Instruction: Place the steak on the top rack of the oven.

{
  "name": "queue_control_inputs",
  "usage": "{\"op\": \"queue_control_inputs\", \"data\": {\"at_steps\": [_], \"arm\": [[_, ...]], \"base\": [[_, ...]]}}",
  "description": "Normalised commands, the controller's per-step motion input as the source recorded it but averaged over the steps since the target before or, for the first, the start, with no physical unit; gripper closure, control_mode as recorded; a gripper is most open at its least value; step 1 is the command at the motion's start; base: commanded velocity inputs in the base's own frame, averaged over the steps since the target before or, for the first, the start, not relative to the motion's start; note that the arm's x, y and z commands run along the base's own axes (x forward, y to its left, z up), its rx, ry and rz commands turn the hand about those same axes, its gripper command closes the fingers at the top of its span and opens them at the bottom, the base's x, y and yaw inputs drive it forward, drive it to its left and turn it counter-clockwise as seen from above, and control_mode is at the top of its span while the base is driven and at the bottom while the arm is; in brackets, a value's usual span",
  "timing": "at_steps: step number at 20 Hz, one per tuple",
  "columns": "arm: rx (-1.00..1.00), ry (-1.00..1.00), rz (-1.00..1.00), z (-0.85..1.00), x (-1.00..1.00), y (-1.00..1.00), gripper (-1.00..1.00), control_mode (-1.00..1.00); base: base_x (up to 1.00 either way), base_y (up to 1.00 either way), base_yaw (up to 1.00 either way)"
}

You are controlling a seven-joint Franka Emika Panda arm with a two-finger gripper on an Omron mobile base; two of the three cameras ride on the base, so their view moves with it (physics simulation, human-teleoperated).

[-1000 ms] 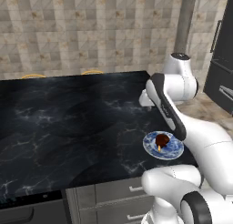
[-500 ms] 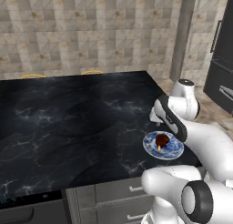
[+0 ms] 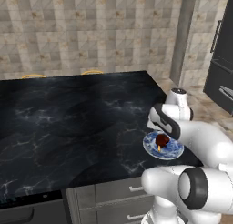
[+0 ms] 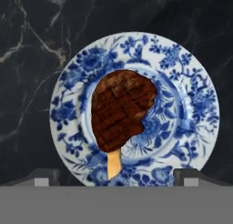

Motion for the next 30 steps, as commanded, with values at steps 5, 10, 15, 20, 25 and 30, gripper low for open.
{"op": "queue_control_inputs", "data": {"at_steps": [5,10,15,20,25,30], "arm": [[0.0,0.01,-0.05,-0.3,0.01,0.0,-1.0,-1.0],[0.01,-0.01,0.0,-0.29,0.09,-0.02,-1.0,-1.0],[0.0,0.0,0.0,-0.41,0.05,0.0,-1.0,-1.0],[0.0,0.0,0.0,-0.33,0.1,0.0,-1.0,-1.0],[0.0,0.0,0.0,-0.24,0.05,0.0,-1.0,-1.0],[0.0,0.0,0.0,-0.19,0.0,0.0,-1.0,-1.0]], "base": [[0.0,0.0,0.0],[0.0,0.0,0.0],[0.0,0.0,0.0],[0.0,0.0,0.0],[0.0,0.0,0.0],[0.0,0.0,0.0]]}}
